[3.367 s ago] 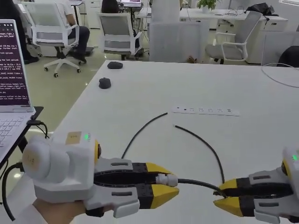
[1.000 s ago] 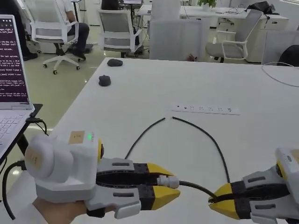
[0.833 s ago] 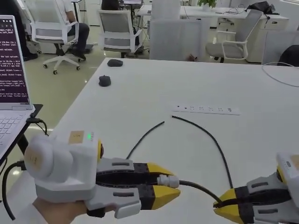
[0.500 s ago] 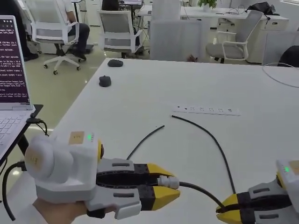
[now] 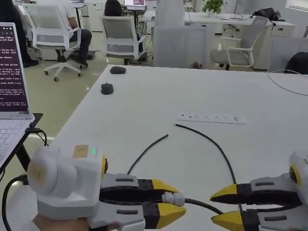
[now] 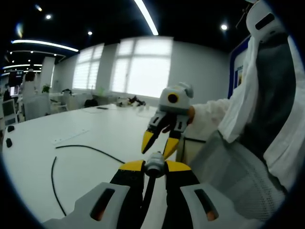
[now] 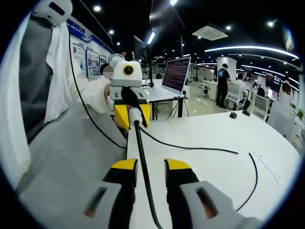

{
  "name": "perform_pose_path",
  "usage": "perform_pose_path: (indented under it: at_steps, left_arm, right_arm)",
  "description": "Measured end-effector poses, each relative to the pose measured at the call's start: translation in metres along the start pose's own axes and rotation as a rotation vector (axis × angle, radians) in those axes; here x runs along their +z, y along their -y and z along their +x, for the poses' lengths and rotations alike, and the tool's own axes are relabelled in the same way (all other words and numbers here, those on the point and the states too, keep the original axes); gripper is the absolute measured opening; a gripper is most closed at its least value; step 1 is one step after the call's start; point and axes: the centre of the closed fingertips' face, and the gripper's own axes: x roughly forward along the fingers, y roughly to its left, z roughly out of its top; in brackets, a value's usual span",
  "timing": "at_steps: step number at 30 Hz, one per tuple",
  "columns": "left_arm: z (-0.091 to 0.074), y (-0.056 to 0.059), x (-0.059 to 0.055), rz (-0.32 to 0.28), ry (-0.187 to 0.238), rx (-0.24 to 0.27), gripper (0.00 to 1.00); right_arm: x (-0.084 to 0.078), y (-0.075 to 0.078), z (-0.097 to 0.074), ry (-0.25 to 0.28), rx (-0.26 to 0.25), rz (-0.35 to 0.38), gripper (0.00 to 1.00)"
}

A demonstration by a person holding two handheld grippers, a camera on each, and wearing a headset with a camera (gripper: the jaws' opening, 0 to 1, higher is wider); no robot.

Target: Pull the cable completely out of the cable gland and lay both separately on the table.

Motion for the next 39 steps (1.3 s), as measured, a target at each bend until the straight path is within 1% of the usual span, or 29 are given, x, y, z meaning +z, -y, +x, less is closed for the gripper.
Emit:
perform_pose_path:
  at_steps: [1, 3, 5, 8, 11, 15, 16, 19, 28, 35, 36, 37, 38, 39]
  left_arm:
    - [0.0, 0.0, 0.0, 0.0, -0.001, 0.0, 0.17]
    - [0.0, 0.0, 0.0, -0.001, -0.001, 0.0, 0.17]
    - [0.0, 0.0, 0.0, -0.002, 0.0, 0.001, 0.17]
    - [0.0, -0.001, 0.001, -0.003, 0.005, 0.003, 0.17]
    - [0.0, 0.0, 0.001, -0.005, 0.007, 0.0, 0.17]
    - [0.0, 0.001, 0.001, -0.003, 0.006, -0.005, 0.17]
    - [0.0, 0.002, 0.001, -0.001, 0.005, -0.008, 0.17]
    - [0.001, 0.002, 0.0, 0.006, -0.004, -0.009, 0.17]
    - [0.0, 0.001, 0.0, 0.007, 0.0, -0.003, 0.17]
    - [-0.001, 0.0, 0.001, 0.016, -0.002, 0.001, 0.17]
    - [-0.001, 0.001, 0.001, 0.017, -0.001, -0.001, 0.17]
    - [-0.001, 0.003, 0.002, 0.013, 0.004, -0.009, 0.17]
    - [-0.001, 0.003, 0.001, 0.017, -0.001, -0.007, 0.17]
    - [-0.001, 0.001, 0.002, 0.021, 0.004, -0.001, 0.17]
  right_arm:
    - [0.011, -0.004, 0.003, 0.016, 0.009, -0.023, 0.24]
    - [0.021, -0.006, 0.006, 0.033, 0.023, -0.056, 0.27]
    - [0.034, -0.015, 0.013, 0.039, 0.05, -0.088, 0.28]
    - [0.042, -0.023, 0.02, 0.035, 0.071, -0.125, 0.27]
    - [0.039, -0.025, 0.025, 0.012, 0.085, -0.15, 0.23]
    - [0.029, -0.025, 0.027, -0.028, 0.092, -0.158, 0.17]
    - [0.027, -0.026, 0.027, -0.037, 0.097, -0.161, 0.13]
    - [0.026, -0.026, 0.026, -0.038, 0.1, -0.169, 0.13]
    - [0.027, -0.024, 0.027, -0.036, 0.099, -0.171, 0.12]
    - [0.025, -0.023, 0.026, -0.041, 0.101, -0.159, 0.11]
    - [0.025, -0.023, 0.026, -0.044, 0.1, -0.158, 0.1]
    - [0.019, -0.019, 0.023, -0.084, 0.094, -0.189, 0.05]
    - [0.022, -0.015, 0.024, -0.062, 0.063, -0.163, 0.03]
    - [0.021, -0.016, 0.022, -0.059, 0.077, -0.157, 0.03]
